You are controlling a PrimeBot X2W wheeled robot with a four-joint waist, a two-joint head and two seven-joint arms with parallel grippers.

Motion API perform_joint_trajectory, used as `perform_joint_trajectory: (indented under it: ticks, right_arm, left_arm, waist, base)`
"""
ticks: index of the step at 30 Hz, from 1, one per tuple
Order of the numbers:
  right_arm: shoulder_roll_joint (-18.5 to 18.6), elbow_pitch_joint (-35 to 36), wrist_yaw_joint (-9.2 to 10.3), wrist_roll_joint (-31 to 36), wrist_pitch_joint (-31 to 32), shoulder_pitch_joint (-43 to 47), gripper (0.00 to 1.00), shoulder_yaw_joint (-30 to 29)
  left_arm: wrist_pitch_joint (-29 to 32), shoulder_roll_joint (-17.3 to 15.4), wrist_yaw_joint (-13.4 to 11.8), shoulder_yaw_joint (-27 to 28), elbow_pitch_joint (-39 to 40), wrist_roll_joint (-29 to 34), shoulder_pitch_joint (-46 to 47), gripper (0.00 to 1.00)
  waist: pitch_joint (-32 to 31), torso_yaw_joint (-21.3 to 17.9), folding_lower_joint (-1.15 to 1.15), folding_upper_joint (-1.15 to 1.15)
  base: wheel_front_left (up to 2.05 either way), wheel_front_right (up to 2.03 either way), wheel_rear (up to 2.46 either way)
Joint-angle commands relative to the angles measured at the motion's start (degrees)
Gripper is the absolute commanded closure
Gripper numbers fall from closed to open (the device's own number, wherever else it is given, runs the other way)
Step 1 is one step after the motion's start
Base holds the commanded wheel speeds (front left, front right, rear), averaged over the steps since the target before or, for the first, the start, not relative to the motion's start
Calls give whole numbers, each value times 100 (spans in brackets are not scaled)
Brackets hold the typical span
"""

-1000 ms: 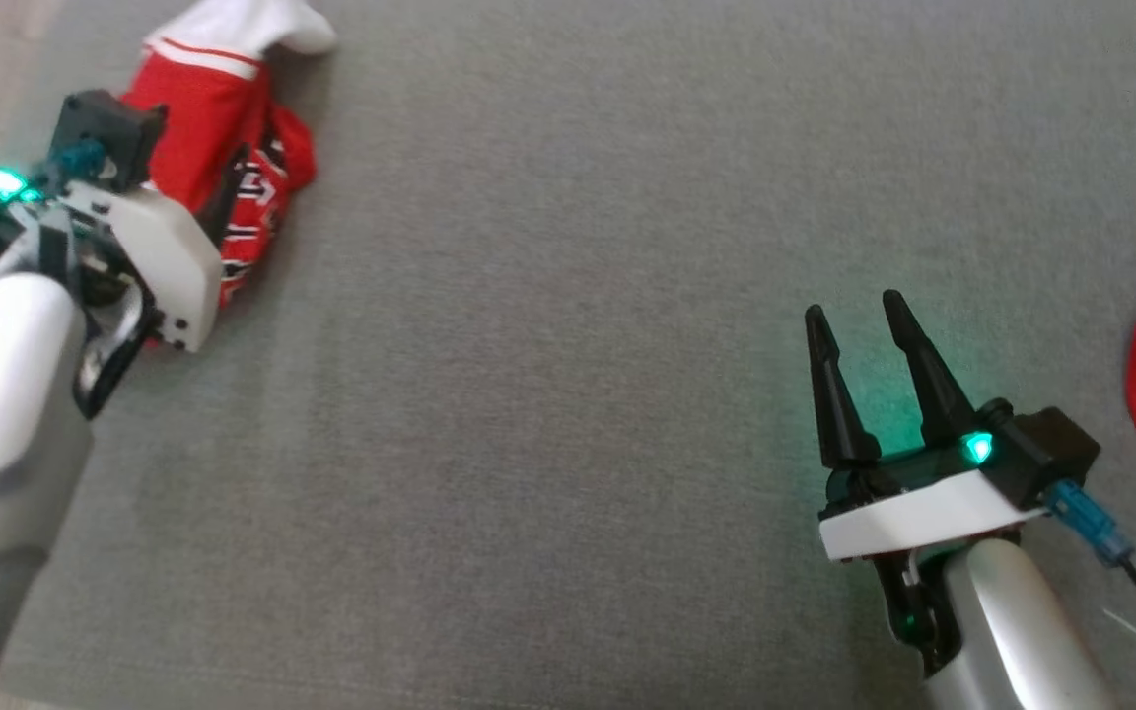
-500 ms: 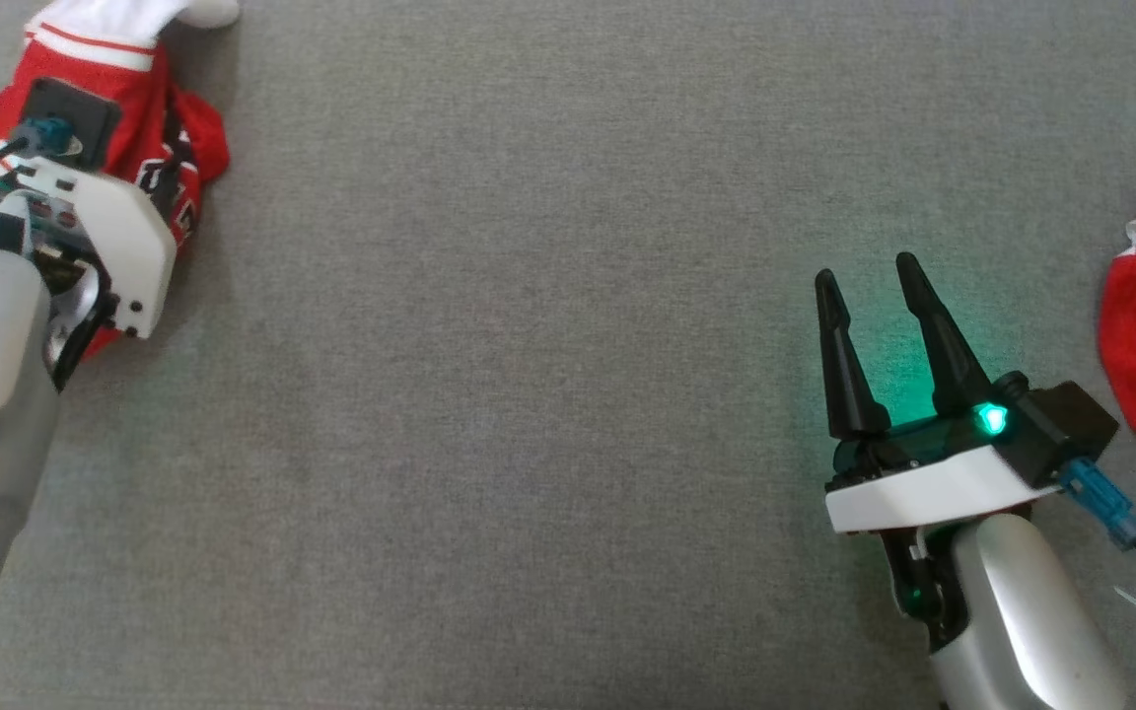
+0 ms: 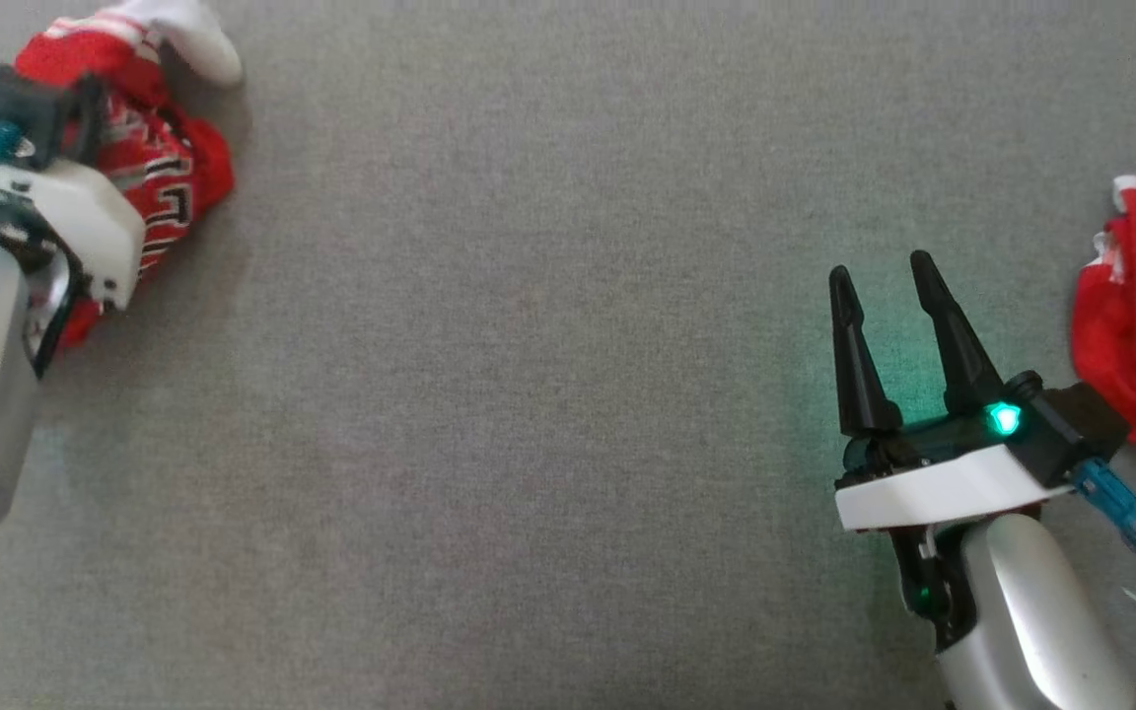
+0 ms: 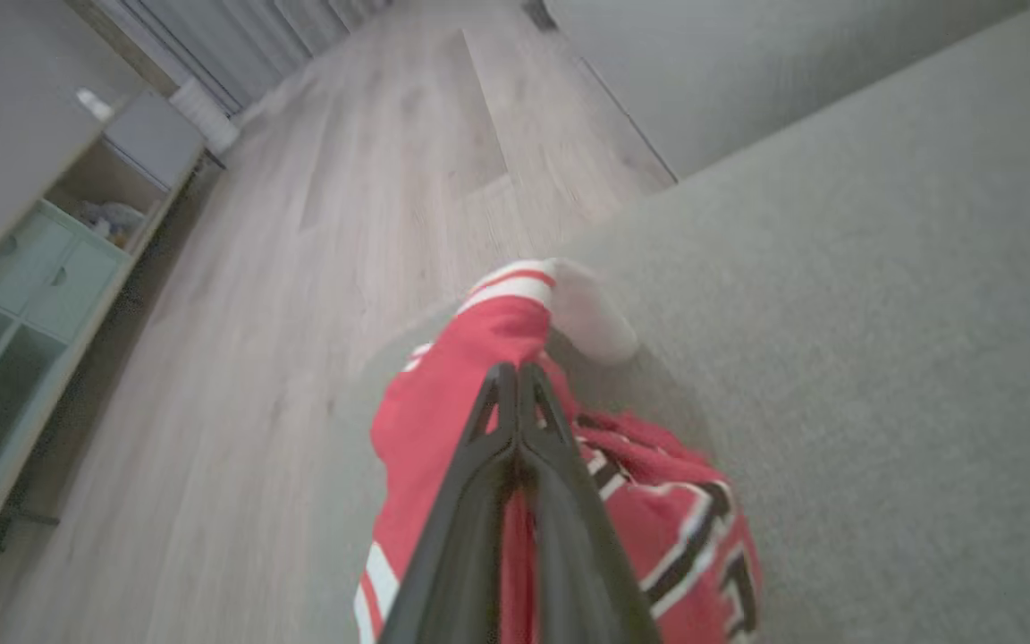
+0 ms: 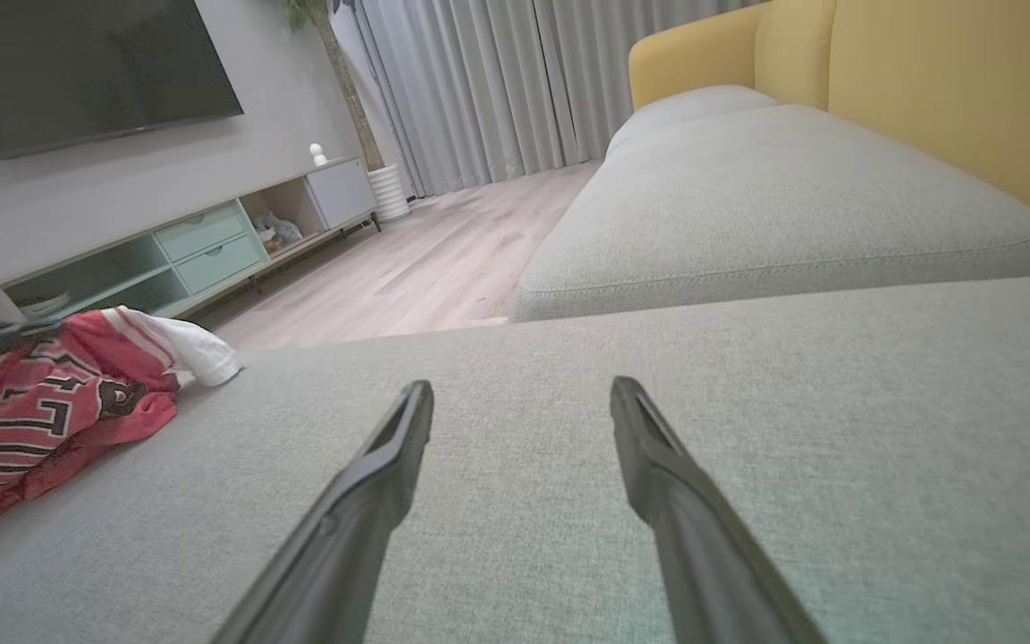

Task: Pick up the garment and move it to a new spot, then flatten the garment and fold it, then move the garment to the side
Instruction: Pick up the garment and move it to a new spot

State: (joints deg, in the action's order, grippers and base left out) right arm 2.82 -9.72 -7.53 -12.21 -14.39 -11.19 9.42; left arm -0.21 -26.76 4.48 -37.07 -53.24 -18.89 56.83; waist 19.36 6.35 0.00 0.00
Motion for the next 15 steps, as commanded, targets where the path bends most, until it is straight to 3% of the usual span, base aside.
perform_joint_trajectory:
  ticks: [1, 8, 15]
  right_arm:
    - [6, 145, 4, -67, -61, -4, 0, 147]
    - [6, 78, 4, -160, -61, 180, 0, 188]
    - [6, 45, 4, -316, -61, 304, 0, 246]
  left_arm:
    - [-314, -299, -72, 262, 173, 13, 435, 100]
    - [-1098, -238, -145, 299, 642, 23, 564, 100]
    - [-1036, -197, -108, 141, 1694, 95, 609, 100]
  waist:
    - [-183, 37, 0, 0]
    - [-681, 124, 0, 0]
    - [-1111, 137, 0, 0]
  base:
    - [0, 0, 0]
    - [0, 0, 0]
    - [0, 0, 0]
